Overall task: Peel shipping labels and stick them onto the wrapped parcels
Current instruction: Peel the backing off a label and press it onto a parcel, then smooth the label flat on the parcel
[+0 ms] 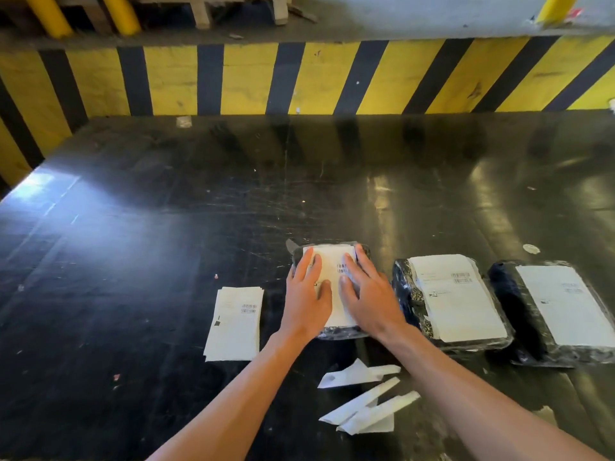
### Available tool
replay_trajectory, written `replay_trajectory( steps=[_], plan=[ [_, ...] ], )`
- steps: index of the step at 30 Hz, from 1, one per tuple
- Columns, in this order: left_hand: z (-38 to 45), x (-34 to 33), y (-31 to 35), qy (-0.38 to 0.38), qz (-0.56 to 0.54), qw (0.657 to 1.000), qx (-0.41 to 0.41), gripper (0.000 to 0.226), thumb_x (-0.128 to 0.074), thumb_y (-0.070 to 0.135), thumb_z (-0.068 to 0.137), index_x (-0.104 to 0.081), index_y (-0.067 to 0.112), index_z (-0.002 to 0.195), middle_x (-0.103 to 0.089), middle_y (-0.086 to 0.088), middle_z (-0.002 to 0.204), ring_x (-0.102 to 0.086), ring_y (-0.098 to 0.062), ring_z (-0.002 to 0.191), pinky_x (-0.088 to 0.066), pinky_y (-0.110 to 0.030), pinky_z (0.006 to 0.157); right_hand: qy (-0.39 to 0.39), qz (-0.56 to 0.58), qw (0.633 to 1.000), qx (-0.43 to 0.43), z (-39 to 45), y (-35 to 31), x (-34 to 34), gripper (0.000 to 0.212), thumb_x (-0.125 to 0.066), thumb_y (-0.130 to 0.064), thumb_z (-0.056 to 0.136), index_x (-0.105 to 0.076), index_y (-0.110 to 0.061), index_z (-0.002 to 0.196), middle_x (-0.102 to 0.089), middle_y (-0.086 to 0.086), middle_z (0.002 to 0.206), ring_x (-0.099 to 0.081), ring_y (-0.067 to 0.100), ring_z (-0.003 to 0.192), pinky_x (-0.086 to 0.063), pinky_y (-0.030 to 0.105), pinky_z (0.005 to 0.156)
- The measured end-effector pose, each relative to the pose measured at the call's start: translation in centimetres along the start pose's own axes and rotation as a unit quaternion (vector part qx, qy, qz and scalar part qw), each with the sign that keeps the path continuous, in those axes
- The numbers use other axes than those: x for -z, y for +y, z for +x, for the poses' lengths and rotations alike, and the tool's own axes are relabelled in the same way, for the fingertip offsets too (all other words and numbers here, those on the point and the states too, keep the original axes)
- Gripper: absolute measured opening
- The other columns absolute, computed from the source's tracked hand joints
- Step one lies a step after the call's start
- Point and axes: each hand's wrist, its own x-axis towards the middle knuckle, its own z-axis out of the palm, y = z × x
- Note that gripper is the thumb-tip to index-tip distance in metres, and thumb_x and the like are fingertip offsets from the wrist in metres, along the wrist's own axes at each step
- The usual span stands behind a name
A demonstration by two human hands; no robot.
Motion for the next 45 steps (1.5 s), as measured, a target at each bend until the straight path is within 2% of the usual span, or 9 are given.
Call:
replay_trajectory(
  steps=[6,9,12,19,22,26,32,36,45],
  plan=[
    [1.5,-0.4,9.9,0.012,0.01,0.997,-0.079,0.054,-0.044,0.017,0.103,-0.028,0.014,0.154,-0.011,0.004,0.165,-0.007,-0.016,0.151,-0.014,-0.044,0.124,0.094,0.001,0.995,0.03,-0.4,0.7,9.6,0.052,-0.041,-0.041,0.103,-0.036,-0.025,0.152,-0.012,-0.012,0.165,-0.026,0.018,0.148,-0.027,0.038,0.12],
    [1.4,-2.3,15.3,0.011,0.005,0.992,-0.125,0.054,-0.045,0.014,0.101,-0.03,0.01,0.153,-0.015,0.001,0.165,-0.009,-0.012,0.149,-0.014,-0.042,0.124,0.135,0.003,0.991,0.023,-1.9,2.6,14.9,0.051,-0.045,-0.038,0.102,-0.041,-0.02,0.15,-0.017,-0.01,0.165,-0.024,0.011,0.148,-0.028,0.037,0.12],
    [1.0,-5.6,20.3,0.001,-0.012,0.989,-0.15,0.054,-0.045,0.014,0.101,-0.029,0.01,0.153,-0.014,0.0,0.165,-0.009,-0.014,0.15,-0.012,-0.042,0.124,0.168,0.002,0.985,0.029,-3.5,5.8,19.8,0.05,-0.049,-0.037,0.101,-0.045,-0.02,0.148,-0.022,-0.008,0.164,-0.028,0.012,0.147,-0.032,0.038,0.118],
    [-0.5,-17.3,27.7,-0.028,-0.022,0.99,-0.136,0.055,-0.043,0.018,0.102,-0.028,0.007,0.153,-0.01,-0.001,0.166,-0.008,-0.019,0.151,-0.005,-0.038,0.125,0.157,-0.001,0.988,0.003,-6.9,16.8,27.9,0.048,-0.056,-0.031,0.099,-0.05,-0.018,0.144,-0.027,-0.01,0.161,-0.022,-0.001,0.144,-0.029,0.032,0.119],
    [-1.1,-21.8,28.6,-0.041,-0.03,0.992,-0.112,0.055,-0.041,0.02,0.102,-0.026,0.01,0.154,-0.008,0.002,0.166,-0.005,-0.017,0.152,0.0,-0.036,0.125,0.129,0.0,0.991,-0.019,-7.8,20.8,29.1,0.048,-0.055,-0.033,0.099,-0.049,-0.019,0.145,-0.026,-0.011,0.161,-0.023,0.005,0.147,-0.028,0.032,0.119],
    [-1.7,-25.7,28.6,-0.054,-0.02,0.994,-0.093,0.054,-0.041,0.018,0.102,-0.026,0.007,0.153,-0.008,-0.001,0.166,-0.004,-0.016,0.153,0.004,-0.039,0.125,0.08,0.006,0.996,-0.039,-8.1,24.7,29.3,0.051,-0.053,-0.037,0.099,-0.046,-0.021,0.147,-0.023,-0.015,0.161,-0.021,0.005,0.148,-0.022,0.019,0.112],
    [-1.8,-28.1,28.0,-0.064,-0.018,0.995,-0.072,0.053,-0.041,0.019,0.103,-0.027,0.008,0.153,-0.007,-0.001,0.166,-0.002,-0.015,0.153,0.003,-0.04,0.125,0.055,0.031,0.997,-0.044,-7.6,27.5,28.7,0.051,-0.054,-0.039,0.099,-0.046,-0.023,0.147,-0.022,-0.016,0.162,-0.022,0.004,0.147,-0.03,0.029,0.117],
    [-1.9,-28.8,27.2,-0.083,-0.008,0.994,-0.067,0.054,-0.039,0.021,0.104,-0.023,0.008,0.154,-0.004,0.0,0.166,0.002,-0.014,0.153,0.003,-0.04,0.125,0.041,0.017,0.998,-0.041,-7.6,28.6,27.8,0.051,-0.051,-0.04,0.1,-0.044,-0.023,0.148,-0.02,-0.016,0.162,-0.023,0.007,0.147,-0.025,0.026,0.114],
    [-1.5,-29.4,26.9,-0.086,0.006,0.994,-0.073,0.054,-0.039,0.023,0.105,-0.023,0.011,0.155,-0.004,0.0,0.166,0.001,-0.015,0.153,0.004,-0.042,0.125,0.02,0.007,0.998,-0.053,-7.3,29.0,28.0,0.052,-0.047,-0.044,0.101,-0.04,-0.03,0.15,-0.016,-0.017,0.163,-0.02,0.01,0.149,-0.027,0.039,0.12]
  ],
)
